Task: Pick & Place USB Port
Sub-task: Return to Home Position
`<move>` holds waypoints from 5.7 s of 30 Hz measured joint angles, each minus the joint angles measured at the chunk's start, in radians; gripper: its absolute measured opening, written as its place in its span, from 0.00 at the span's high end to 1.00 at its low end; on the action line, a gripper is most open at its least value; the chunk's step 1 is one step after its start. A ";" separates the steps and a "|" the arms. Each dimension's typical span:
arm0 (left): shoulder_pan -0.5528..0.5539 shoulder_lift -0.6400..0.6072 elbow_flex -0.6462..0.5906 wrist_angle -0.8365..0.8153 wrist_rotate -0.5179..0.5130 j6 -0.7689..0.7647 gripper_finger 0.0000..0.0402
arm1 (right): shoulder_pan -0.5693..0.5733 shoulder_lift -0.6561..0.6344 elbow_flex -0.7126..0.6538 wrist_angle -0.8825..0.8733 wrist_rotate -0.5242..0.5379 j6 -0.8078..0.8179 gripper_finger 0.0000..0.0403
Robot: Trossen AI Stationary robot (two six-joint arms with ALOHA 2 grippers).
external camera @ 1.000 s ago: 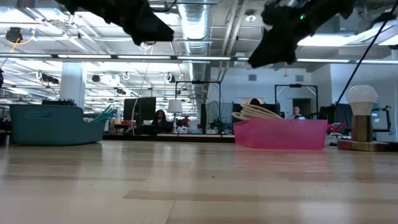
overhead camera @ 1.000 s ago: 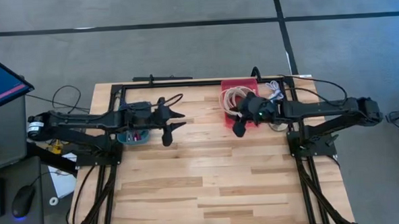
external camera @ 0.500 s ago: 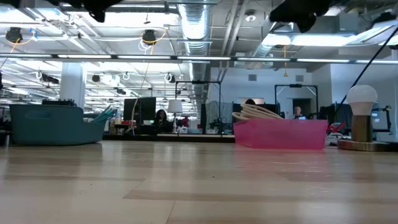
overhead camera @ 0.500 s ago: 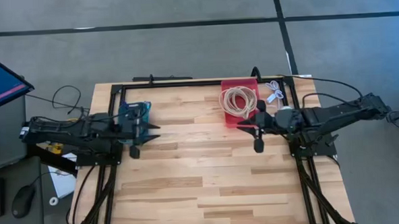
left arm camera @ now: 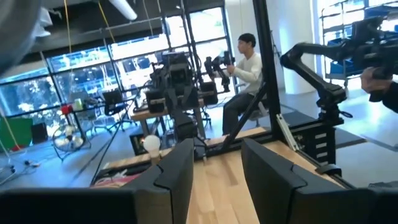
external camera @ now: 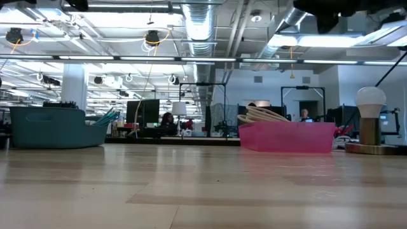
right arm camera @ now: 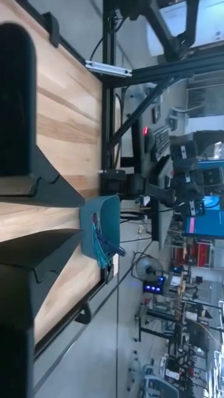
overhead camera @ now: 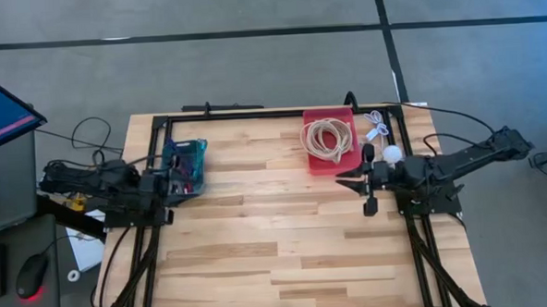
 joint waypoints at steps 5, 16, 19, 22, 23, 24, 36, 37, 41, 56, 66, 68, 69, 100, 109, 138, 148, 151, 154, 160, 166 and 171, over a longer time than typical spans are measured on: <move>0.000 -0.015 0.000 -0.008 0.000 0.026 0.66 | 0.000 -0.066 -0.059 0.039 0.000 0.007 0.85; 0.000 -0.035 0.000 -0.092 -0.098 0.018 0.72 | 0.000 -0.205 -0.171 0.102 0.000 0.008 0.85; 0.000 -0.070 0.000 -0.137 -0.098 0.013 0.76 | 0.000 -0.244 -0.199 0.102 -0.001 0.008 0.85; 0.000 -0.121 0.000 -0.172 -0.098 -0.010 0.80 | 0.000 -0.285 -0.225 0.102 -0.001 0.008 0.85; 0.000 -0.137 -0.002 -0.181 -0.098 -0.015 0.81 | 0.000 -0.299 -0.232 0.103 -0.001 0.008 0.85; 0.000 -0.154 -0.008 -0.183 -0.098 -0.018 0.82 | 0.000 -0.315 -0.240 0.104 -0.001 0.007 0.85; 0.001 -0.269 -0.145 -0.182 -0.130 -0.076 0.89 | 0.000 -0.439 -0.286 0.078 -0.005 -0.019 0.85; 0.001 -0.272 -0.155 -0.188 -0.131 -0.087 0.89 | 0.000 -0.446 -0.286 0.067 -0.005 -0.021 0.85; 0.000 -0.277 -0.170 -0.173 -0.132 -0.096 0.89 | 0.001 -0.467 -0.285 0.008 -0.007 -0.009 0.85; 0.000 -0.277 -0.172 -0.169 -0.131 -0.098 0.89 | 0.051 -0.492 -0.285 -0.046 0.073 -0.049 0.85; 0.000 -0.278 -0.171 -0.169 -0.131 -0.098 0.89 | 0.052 -0.652 -0.285 -0.210 0.070 0.024 0.85; 0.000 -0.278 -0.171 -0.169 -0.131 -0.098 0.89 | 0.052 -0.651 -0.285 -0.235 0.068 0.038 0.85; 0.000 -0.278 -0.171 -0.170 -0.131 -0.097 0.89 | 0.053 -0.651 -0.285 -0.250 0.065 0.038 0.85; 0.001 -0.261 -0.305 -0.120 -0.282 -0.118 0.89 | 0.103 -0.651 -0.285 -0.449 0.071 0.239 0.85; 0.001 -0.210 -0.305 -0.116 -0.282 -0.118 0.89 | 0.103 -0.651 -0.285 -0.483 0.070 0.273 0.85; 0.001 -0.099 -0.305 -0.098 -0.282 -0.117 0.89 | 0.103 -0.651 -0.285 -0.483 0.070 0.273 0.85; 0.000 -0.099 -0.305 -0.093 -0.282 -0.117 0.89 | 0.103 -0.651 -0.285 -0.483 0.070 0.273 0.85; 0.000 -0.099 -0.305 -0.093 -0.282 -0.117 0.89 | 0.103 -0.651 -0.285 -0.483 0.070 0.273 0.85; 0.000 -0.099 -0.305 -0.092 -0.282 -0.117 0.89 | 0.103 -0.651 -0.285 -0.483 0.070 0.273 0.85; 0.000 -0.099 -0.305 -0.092 -0.282 -0.117 0.89 | 0.103 -0.651 -0.285 -0.483 0.070 0.273 0.85; 0.001 -0.099 -0.305 -0.092 -0.282 -0.117 0.89 | 0.103 -0.651 -0.285 -0.483 0.070 0.273 0.85; 0.000 -0.099 -0.305 -0.092 -0.282 -0.117 0.89 | 0.103 -0.651 -0.285 -0.483 0.070 0.273 0.85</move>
